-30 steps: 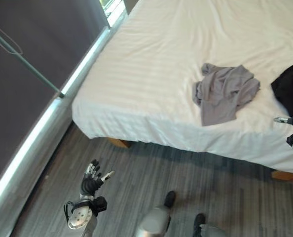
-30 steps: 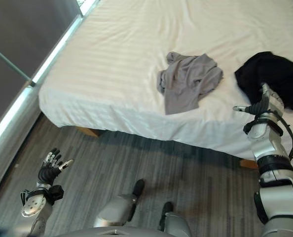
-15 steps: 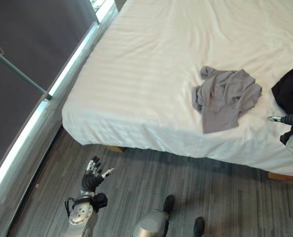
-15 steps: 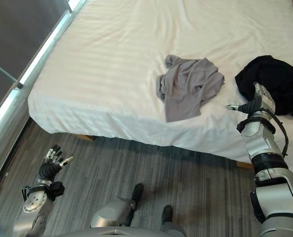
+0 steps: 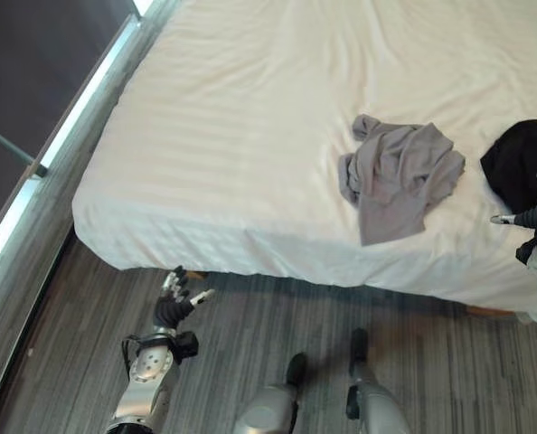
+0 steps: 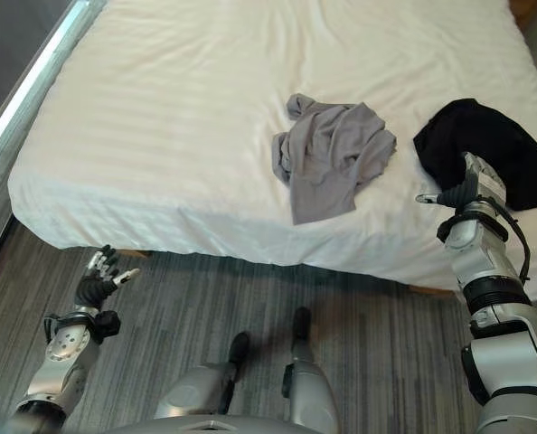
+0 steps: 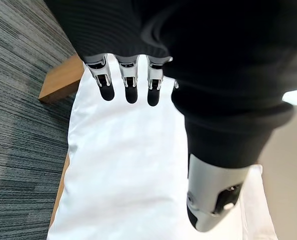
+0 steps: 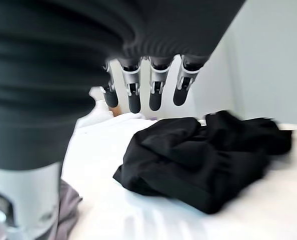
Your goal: Pick up bed clothes into laundry basket.
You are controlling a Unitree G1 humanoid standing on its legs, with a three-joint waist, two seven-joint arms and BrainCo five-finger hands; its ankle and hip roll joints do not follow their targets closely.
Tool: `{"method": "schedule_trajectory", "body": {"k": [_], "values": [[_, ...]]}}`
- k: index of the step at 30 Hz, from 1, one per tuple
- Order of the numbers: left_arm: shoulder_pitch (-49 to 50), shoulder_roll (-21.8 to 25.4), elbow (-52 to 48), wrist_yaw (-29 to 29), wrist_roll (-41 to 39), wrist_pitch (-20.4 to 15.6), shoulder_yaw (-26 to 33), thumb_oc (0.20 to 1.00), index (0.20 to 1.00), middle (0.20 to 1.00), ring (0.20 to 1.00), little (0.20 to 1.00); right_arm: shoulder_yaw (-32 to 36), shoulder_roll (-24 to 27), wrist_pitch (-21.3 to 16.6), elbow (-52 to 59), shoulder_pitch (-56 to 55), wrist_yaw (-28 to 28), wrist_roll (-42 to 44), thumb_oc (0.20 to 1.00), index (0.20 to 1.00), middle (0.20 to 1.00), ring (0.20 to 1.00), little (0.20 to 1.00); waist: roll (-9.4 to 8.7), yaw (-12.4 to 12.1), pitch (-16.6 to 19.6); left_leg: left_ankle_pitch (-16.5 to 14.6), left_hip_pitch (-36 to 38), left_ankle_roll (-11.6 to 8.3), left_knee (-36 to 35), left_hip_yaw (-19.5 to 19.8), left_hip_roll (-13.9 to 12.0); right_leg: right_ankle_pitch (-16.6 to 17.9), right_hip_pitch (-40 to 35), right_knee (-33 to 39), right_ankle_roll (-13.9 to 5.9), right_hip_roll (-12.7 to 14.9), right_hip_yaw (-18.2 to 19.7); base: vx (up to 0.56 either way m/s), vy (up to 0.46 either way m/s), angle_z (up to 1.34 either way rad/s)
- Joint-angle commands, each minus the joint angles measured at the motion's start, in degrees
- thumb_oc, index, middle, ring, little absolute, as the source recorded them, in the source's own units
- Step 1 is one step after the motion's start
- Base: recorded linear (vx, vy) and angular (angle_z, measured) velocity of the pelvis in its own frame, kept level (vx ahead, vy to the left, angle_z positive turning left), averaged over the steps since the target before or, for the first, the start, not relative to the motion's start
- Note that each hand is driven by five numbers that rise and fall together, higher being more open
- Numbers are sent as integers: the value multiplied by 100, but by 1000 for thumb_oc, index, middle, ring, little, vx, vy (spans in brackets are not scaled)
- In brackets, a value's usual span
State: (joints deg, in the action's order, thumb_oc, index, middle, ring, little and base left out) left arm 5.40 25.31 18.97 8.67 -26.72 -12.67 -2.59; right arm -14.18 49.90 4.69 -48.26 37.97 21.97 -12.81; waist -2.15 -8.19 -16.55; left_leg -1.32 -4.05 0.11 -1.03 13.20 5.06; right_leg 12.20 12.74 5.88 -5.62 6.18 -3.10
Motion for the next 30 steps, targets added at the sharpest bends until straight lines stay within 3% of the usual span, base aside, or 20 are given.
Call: {"method": "schedule_trajectory", "body": {"k": [1, 8, 10, 18, 21, 25, 27, 30], "values": [[39, 219, -342, 22, -4, -391, -217, 1000, 1000, 1000, 1000, 1000, -392, 854, -194, -197, 704, 138, 199, 1000, 1000, 1000, 1000, 1000, 113, -67, 406, 248, -353, -311, -397, -266, -427, -682, -122, -88, -88, -246, -114, 68, -58, 20], [72, 152, -173, -1, -158, -371, -187, 1000, 1000, 1000, 1000, 1000, -295, 1117, -330, -969, 378, -316, 812, 1000, 1000, 1000, 1000, 1000, 123, 16, 462, 313, -339, -470, -397, -188, -533, -808, -369, -88, 4, -305, -237, 68, -74, 16], [187, 186, -91, -60, -246, -291, -144, 1000, 1000, 1000, 1000, 1000, -149, 1121, -382, -1719, 193, -536, 1197, 1000, 1000, 1000, 1000, 1000, 109, 24, 518, 316, -199, -557, -397, -155, -632, -913, -591, -88, 28, -322, -301, 113, -97, -7], [142, 129, -43, -48, -262, -241, -171, 1000, 1000, 1000, 1000, 1000, 38, 1335, -454, -1867, 147, -526, 1403, 1000, 1000, 1000, 1000, 1000, 85, 95, 522, 349, -292, -616, -397, -182, -696, -945, -547, -88, 14, -339, -292, 10, -11, 0], [122, 90, -93, -31, -239, -254, -167, 1000, 1000, 1000, 1000, 1000, 153, 1336, -544, -1466, -74, -522, 1515, 1000, 1000, 1000, 1000, 1000, 85, 146, 508, 341, -340, -603, -397, -208, -702, -950, -514, -88, 11, -344, -266, -18, 6, -5], [137, 23, -93, 12, -148, -236, -127, 1000, 1000, 1000, 1000, 1000, 505, 1243, -714, -50, -697, -463, 1629, 1000, 1000, 1000, 1000, 1000, 82, 217, 503, 297, -300, -594, -397, -271, -720, -971, -565, -88, 9, -328, -230, -2, 18, -15], [202, -122, -161, 36, -67, -184, 29, 1000, 1000, 1000, 1000, 1000, 1052, 866, -841, 1330, -1550, -396, 1479, 1000, 1000, 1000, 1000, 1000, 90, 300, 564, 219, -169, -586, -397, -306, -741, -1008, -729, -88, 17, -293, -204, 41, 27, -3], [218, -159, -183, 35, -34, -161, 58, 1000, 1000, 1000, 1000, 1000, 1317, 674, -839, 1693, -1914, -378, 1375, 1000, 1000, 1000, 1000, 1000, 87, 295, 597, 180, -88, -582, -397, -309, -753, -1029, -813, -88, 16, -277, -204, 29, 18, 1]]}}
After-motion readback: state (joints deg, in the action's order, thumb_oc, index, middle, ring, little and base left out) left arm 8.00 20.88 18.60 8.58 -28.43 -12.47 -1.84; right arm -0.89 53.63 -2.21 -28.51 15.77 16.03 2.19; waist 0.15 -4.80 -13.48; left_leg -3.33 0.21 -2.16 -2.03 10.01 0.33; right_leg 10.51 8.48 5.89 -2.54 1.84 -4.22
